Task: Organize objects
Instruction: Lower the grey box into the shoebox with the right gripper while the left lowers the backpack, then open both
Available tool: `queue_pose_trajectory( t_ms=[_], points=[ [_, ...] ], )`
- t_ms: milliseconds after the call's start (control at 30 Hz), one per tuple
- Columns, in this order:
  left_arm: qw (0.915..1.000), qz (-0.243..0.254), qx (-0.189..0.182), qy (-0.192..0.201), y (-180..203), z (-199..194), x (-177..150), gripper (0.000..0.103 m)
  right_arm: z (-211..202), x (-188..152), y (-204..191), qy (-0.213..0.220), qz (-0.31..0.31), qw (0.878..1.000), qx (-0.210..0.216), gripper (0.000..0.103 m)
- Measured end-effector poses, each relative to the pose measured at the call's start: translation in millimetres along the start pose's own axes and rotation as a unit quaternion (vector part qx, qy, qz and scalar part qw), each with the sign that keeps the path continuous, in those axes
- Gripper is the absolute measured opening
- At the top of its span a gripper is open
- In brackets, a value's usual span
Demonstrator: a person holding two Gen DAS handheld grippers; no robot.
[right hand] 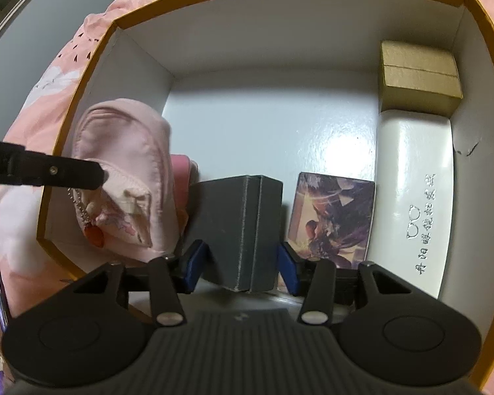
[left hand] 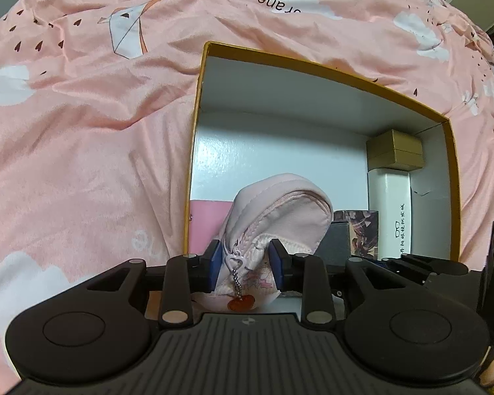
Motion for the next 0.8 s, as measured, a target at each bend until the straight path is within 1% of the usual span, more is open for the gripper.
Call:
queue_pose_trajectory(
  t_ms=[33, 100, 200, 233, 267, 333, 400, 533, 633, 800],
  points=[
    [1.0, 0.002, 0.003, 0.0, 0.9, 0.6, 0.0, 0.035, -1.1, -0.5, -0.8, 0.001, -0.005, 1.0, -0.013, 0.052],
    [1.0, 0.003, 0.008, 0.001, 2.5, 1.9, -0.4, 0.035, -4.6, -1.2, -1.5, 0.008, -0.012, 1.0, -0.022, 0.052],
    [0.9997, 0.008, 0.022, 0.001, 3.1, 4.2, -1.1, 0.032, -8.2, -2.5, -0.5, 0.012, -0.017, 1.0, -0.016, 0.051],
    [0.9996, 0.01, 0.025, 0.002, 3.2, 4.8, -1.5, 0.032, -8.2, -2.2, 0.1, 0.012, -0.018, 1.0, -0.014, 0.042],
    [0.9997, 0.009, 0.025, 0.0, 2.8, 5.6, -1.9, 0.03, -7.6, -2.2, 1.3, 0.011, -0.017, 1.0, -0.011, 0.039],
    [0.9996, 0.008, 0.027, -0.002, 1.3, 6.1, -2.7, 0.029, -2.8, 0.2, 1.5, 0.004, -0.008, 1.0, 0.002, 0.038],
    [0.9995, 0.009, 0.031, -0.001, 0.0, 5.6, -3.4, 0.028, -0.1, -1.6, 5.0, -0.001, -0.006, 1.0, -0.001, 0.034],
    [0.9993, 0.013, 0.035, -0.001, -0.4, 6.2, -4.0, 0.027, 3.8, -3.0, 8.4, -0.009, -0.001, 1.0, 0.005, 0.033],
    [0.9985, 0.027, 0.047, 0.002, 2.2, 7.3, -5.3, 0.027, 6.8, -2.2, 10.5, -0.015, 0.005, 1.0, 0.011, 0.033],
    [0.9934, 0.079, 0.083, -0.004, 12.3, 11.9, -10.8, 0.026, 6.4, -2.0, 9.9, -0.019, 0.001, 1.0, 0.01, 0.033]
  ],
)
Point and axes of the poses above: each gripper's, at about its wrist camera, not at the fingertips, and z roughly the way its jaws point, y to its right, x to its top, the point moved 2 cm from there along z, roughly the way its jaws point, and after that the axes turned 7 degrees about -x, right-handed, at the moved point
